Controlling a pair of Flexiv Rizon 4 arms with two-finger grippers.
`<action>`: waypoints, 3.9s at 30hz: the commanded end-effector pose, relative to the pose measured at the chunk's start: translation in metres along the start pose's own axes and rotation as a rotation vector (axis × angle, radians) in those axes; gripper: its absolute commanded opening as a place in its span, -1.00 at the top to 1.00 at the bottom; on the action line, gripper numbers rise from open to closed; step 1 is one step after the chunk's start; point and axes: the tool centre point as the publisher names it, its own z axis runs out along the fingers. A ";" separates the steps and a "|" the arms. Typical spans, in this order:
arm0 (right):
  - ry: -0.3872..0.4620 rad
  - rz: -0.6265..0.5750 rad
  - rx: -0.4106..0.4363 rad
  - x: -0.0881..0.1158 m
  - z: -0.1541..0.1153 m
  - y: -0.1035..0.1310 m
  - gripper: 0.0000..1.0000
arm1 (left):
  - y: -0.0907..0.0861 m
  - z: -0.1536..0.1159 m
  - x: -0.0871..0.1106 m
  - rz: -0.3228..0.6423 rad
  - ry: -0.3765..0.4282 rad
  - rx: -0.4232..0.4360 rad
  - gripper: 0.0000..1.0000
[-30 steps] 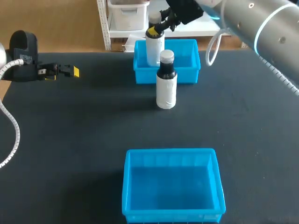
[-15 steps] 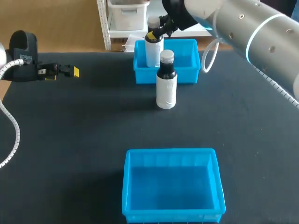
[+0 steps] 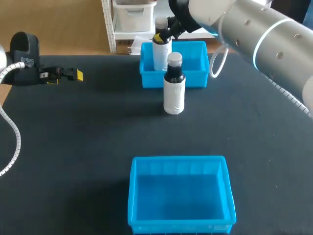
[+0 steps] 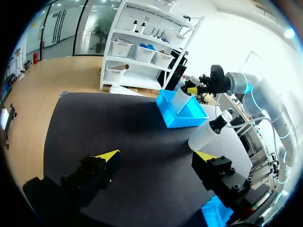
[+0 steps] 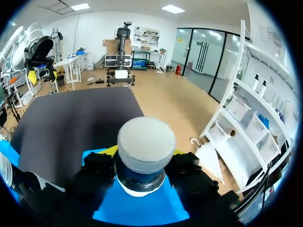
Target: Pick up the bottle, and place it in the far bin if it is heavy, or in the near bin if it is light.
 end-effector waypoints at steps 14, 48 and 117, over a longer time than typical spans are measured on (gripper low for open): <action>0.021 0.052 -0.476 0.010 -0.032 -0.025 -1.00 | 0.000 0.000 0.000 0.000 0.000 0.000 -1.00; 0.003 0.098 -0.188 0.089 -0.200 0.059 -1.00 | 0.000 0.000 0.000 0.000 0.000 0.000 -1.00; -0.059 -0.030 -0.420 0.041 -0.097 0.164 -1.00 | 0.000 0.000 0.000 0.000 0.000 0.000 -1.00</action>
